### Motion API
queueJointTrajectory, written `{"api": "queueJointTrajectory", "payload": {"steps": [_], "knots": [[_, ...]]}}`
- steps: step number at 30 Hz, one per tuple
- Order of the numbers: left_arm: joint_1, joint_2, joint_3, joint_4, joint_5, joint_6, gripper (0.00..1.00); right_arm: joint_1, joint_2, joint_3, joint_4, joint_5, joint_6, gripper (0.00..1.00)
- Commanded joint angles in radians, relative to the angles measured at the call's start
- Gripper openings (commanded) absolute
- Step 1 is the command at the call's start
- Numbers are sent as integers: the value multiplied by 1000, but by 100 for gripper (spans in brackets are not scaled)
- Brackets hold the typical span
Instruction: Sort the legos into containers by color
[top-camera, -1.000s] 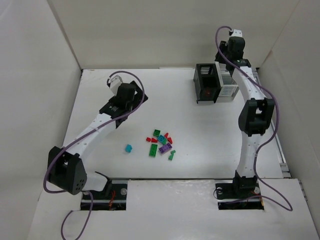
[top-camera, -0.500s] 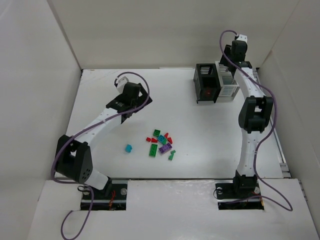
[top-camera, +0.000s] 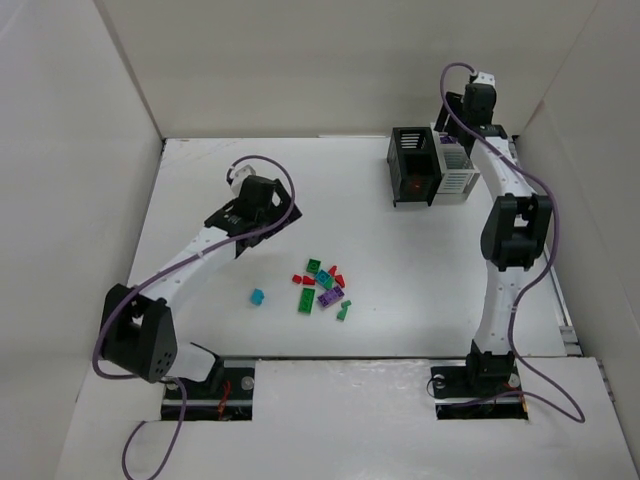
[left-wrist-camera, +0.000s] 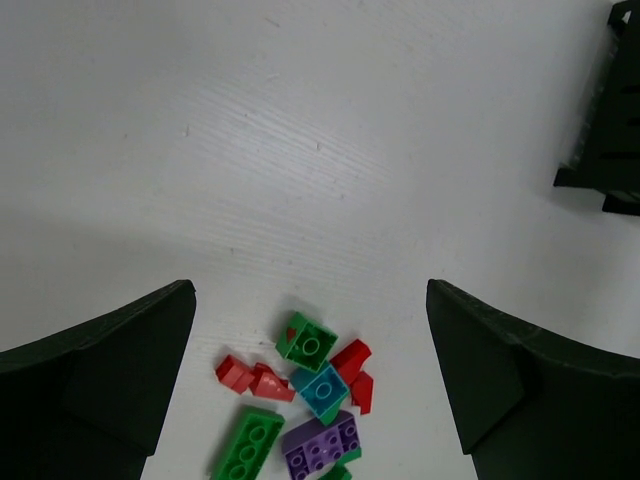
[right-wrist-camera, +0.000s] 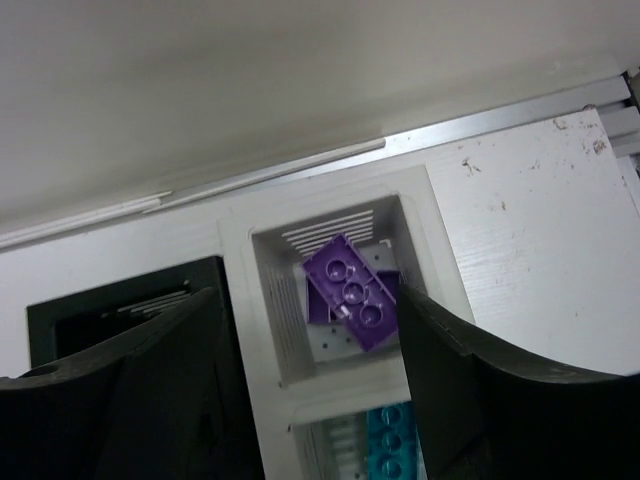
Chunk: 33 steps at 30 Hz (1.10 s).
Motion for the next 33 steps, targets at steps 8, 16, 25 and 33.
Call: {"api": "queueJointTrajectory", "payload": {"steps": [8,16,25,33], "knots": [[-112,-162,-135,-183,-13,-42,100,82,-380,-322,21,-86,5,77],[-112,-381,-340,-424,-73,-349,98,240,-526,-548,-5,-74,14,77],[-103,-426,-452,-395,-73,-445,89,320,-589,-637,-39,-51,42,77],[-70,-348,-463,-304,-128,-479,70,329,-644,-692,-39,-42,62,77]]}}
